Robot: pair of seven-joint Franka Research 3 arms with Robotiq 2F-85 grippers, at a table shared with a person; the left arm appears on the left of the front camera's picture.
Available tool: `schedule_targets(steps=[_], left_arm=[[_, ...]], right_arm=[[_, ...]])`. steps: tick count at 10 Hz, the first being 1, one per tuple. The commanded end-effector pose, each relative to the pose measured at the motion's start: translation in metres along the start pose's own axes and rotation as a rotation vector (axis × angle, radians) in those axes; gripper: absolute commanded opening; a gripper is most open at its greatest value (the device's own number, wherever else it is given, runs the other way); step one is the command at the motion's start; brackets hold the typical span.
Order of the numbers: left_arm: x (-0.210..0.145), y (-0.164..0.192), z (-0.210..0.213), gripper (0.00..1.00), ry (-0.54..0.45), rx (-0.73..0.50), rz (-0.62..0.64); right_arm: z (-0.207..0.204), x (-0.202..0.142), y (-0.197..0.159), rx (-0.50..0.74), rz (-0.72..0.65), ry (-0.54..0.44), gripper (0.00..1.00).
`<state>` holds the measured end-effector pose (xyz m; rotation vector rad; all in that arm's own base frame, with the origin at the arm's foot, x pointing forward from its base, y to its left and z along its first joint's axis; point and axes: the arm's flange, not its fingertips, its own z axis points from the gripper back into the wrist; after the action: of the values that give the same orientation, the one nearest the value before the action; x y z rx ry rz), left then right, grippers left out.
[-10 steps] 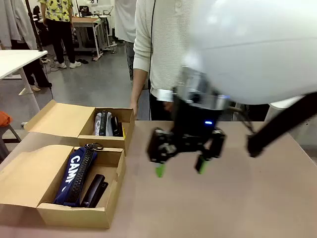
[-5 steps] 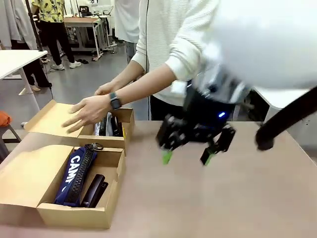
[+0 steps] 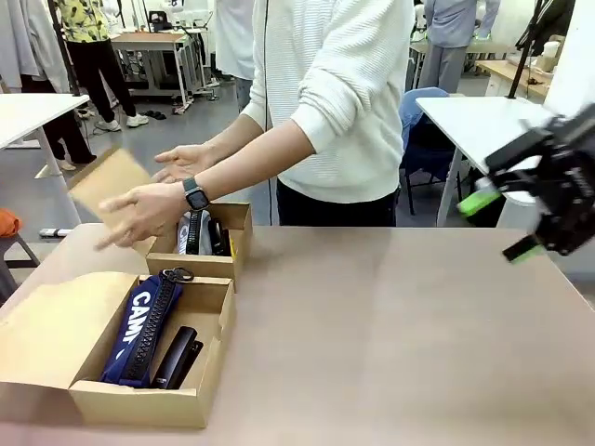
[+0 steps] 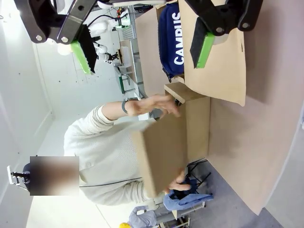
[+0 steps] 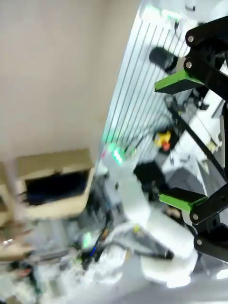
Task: Place items inside the box.
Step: Pick up a Pencil pouch or Stapler and place it inside the Mailer Box closest to the robot, then close the lid of the Mailer Box closest to the robot.
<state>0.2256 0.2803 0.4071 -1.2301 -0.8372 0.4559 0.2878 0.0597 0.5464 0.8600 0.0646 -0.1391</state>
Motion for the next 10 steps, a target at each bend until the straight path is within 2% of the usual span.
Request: schedule_targets(steps=[1, 2, 3, 10], left_arm=[[-0.003, -0.001, -0.002, 1.0, -0.015, -0.02, -0.019], [-0.003, -0.001, -0.002, 1.0, -0.015, -0.02, -0.019], [-0.003, -0.001, -0.002, 1.0, -0.015, -0.02, -0.019], [-0.003, -0.001, -0.002, 1.0, -0.015, -0.02, -0.019]], right_arm=[[-0.002, 0.014, -0.043, 0.239, -0.143, -0.025, 1.0], [-0.011, 0.028, -0.065, 0.324, -0.331, -0.069, 1.0], [0.011, 0.007, -0.029, 0.11, -0.091, -0.014, 1.0], [0.011, 0.007, -0.029, 0.11, -0.091, -0.014, 1.0]])
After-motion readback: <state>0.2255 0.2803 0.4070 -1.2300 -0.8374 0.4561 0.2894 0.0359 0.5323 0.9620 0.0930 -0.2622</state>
